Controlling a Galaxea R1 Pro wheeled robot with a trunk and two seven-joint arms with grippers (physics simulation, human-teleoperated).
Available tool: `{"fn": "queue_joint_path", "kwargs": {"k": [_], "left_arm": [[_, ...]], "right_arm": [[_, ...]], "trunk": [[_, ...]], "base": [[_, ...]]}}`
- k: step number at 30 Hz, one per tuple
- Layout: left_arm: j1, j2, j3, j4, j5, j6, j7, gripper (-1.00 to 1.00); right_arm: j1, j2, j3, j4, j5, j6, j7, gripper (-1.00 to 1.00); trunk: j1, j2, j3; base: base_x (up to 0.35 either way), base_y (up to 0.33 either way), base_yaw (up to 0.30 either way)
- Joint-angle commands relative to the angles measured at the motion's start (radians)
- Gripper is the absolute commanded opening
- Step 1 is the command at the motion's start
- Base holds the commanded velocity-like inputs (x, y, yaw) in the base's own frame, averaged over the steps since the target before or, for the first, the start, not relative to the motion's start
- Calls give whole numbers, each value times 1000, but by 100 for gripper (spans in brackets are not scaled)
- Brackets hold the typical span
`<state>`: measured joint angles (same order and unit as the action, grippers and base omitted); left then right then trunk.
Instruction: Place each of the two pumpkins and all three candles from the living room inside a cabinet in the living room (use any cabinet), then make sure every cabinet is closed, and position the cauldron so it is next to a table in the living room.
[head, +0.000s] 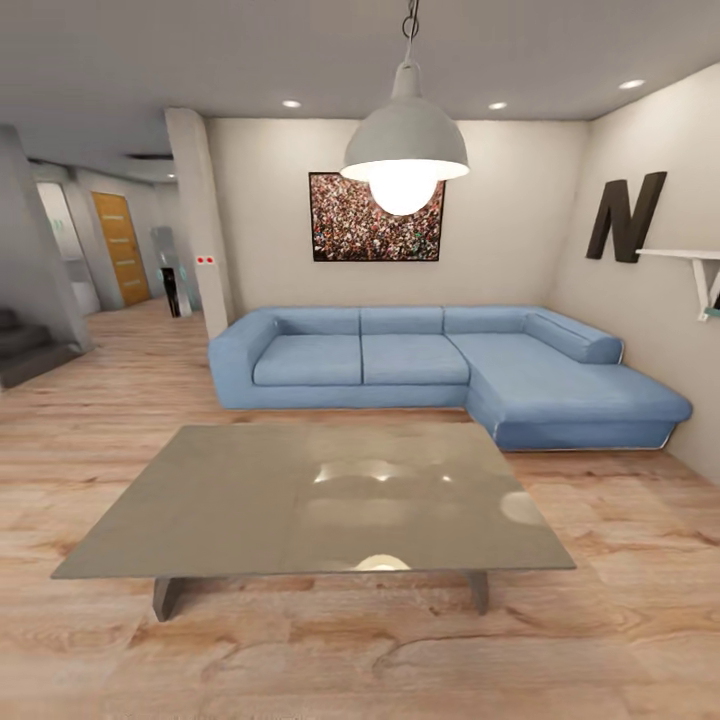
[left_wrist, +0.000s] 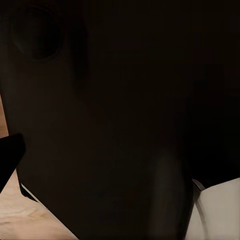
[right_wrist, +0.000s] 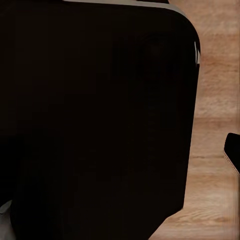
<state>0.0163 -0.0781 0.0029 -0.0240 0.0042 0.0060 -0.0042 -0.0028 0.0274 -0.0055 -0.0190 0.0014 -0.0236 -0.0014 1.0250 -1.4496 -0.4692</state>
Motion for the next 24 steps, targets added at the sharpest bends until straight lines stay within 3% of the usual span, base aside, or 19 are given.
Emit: {"fn": "queue_joint_path", "kwargs": {"k": [1, 24], "left_arm": [[1, 0, 0, -2, 0, 0, 0, 100], [1, -3, 0, -2, 0, 0, 0, 100]], "right_arm": [[0, 0, -1, 0, 0, -2, 0, 100], [0, 0, -1, 0, 0, -2, 0, 100]], "trunk": [[0, 0, -1], [0, 0, -1]], "base": [[0, 0, 277], [0, 0, 277]]}}
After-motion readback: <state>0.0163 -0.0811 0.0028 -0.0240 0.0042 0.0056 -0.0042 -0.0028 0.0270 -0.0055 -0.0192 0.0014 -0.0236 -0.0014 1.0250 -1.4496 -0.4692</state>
